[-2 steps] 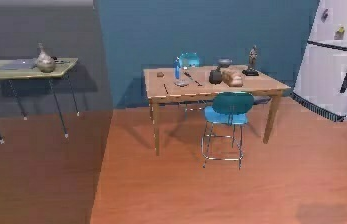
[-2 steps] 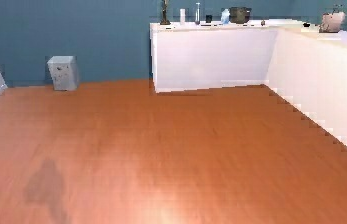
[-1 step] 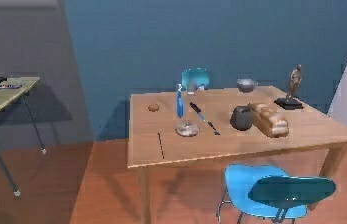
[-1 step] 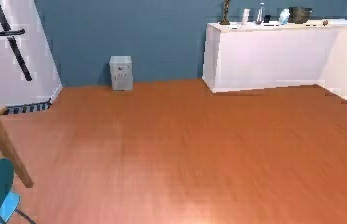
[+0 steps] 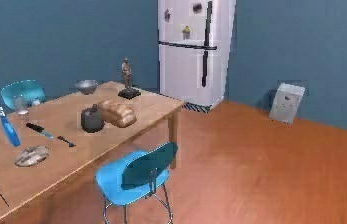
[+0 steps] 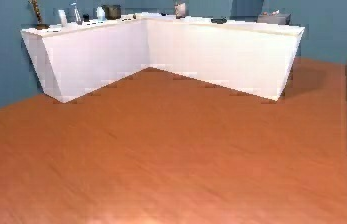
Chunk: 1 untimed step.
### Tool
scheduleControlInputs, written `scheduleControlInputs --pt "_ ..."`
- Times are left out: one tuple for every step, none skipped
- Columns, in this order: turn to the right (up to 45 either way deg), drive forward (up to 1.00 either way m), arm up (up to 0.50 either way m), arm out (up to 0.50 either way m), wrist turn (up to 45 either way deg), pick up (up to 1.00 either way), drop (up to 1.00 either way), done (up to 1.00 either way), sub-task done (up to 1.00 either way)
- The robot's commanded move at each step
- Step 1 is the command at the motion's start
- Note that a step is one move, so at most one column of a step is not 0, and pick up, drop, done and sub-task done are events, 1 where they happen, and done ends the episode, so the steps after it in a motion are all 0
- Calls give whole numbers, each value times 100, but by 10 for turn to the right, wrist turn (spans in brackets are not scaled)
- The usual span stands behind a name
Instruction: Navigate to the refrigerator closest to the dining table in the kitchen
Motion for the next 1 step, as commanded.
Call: scheduleControlInputs --pt "450 0 0 0 0 0 0 0 0"
